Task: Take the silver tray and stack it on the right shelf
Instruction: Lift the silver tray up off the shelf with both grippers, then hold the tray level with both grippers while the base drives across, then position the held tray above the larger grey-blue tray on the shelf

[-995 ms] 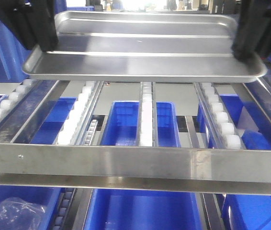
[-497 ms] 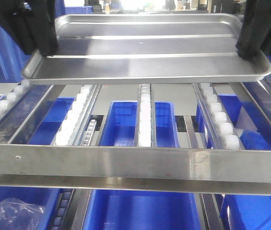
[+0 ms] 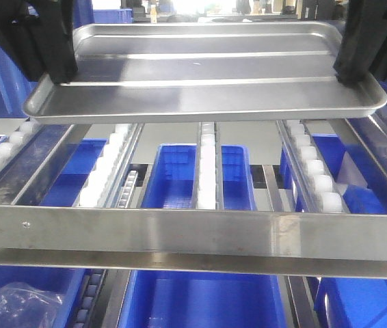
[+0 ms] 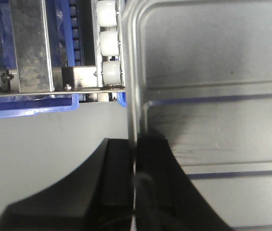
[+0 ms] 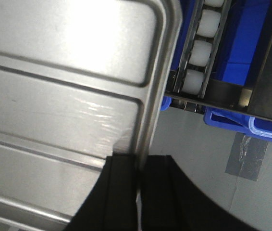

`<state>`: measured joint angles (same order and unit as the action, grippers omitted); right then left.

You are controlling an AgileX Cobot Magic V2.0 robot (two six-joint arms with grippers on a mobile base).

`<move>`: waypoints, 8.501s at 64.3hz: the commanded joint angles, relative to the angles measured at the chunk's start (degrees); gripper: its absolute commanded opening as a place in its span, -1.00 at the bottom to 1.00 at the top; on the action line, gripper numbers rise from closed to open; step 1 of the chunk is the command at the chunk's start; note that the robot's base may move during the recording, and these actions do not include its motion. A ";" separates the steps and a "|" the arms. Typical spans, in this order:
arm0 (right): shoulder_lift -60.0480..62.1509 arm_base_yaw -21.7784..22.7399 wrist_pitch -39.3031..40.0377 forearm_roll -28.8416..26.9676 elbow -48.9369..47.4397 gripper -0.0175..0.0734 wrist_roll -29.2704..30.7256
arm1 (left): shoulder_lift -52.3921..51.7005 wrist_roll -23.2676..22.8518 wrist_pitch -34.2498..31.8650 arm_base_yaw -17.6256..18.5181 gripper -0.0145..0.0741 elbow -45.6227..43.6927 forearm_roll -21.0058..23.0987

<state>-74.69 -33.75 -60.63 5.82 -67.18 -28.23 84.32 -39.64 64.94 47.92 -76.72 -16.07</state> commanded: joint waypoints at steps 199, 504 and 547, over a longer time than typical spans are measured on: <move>1.95 -0.41 3.86 0.86 -1.82 -0.49 1.54 | -2.27 1.73 -0.60 1.00 -0.90 -1.46 -0.55; 1.78 -0.41 3.86 0.86 -1.82 -0.49 1.54 | -2.27 1.73 -0.89 0.89 -0.90 -1.46 -0.44; 1.78 -0.41 3.86 0.86 -1.82 -0.49 1.54 | -2.27 1.73 -0.89 0.89 -0.90 -1.46 -0.44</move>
<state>-74.69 -34.09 -60.65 5.93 -67.18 -28.23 84.19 -39.64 65.24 48.14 -76.72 -16.04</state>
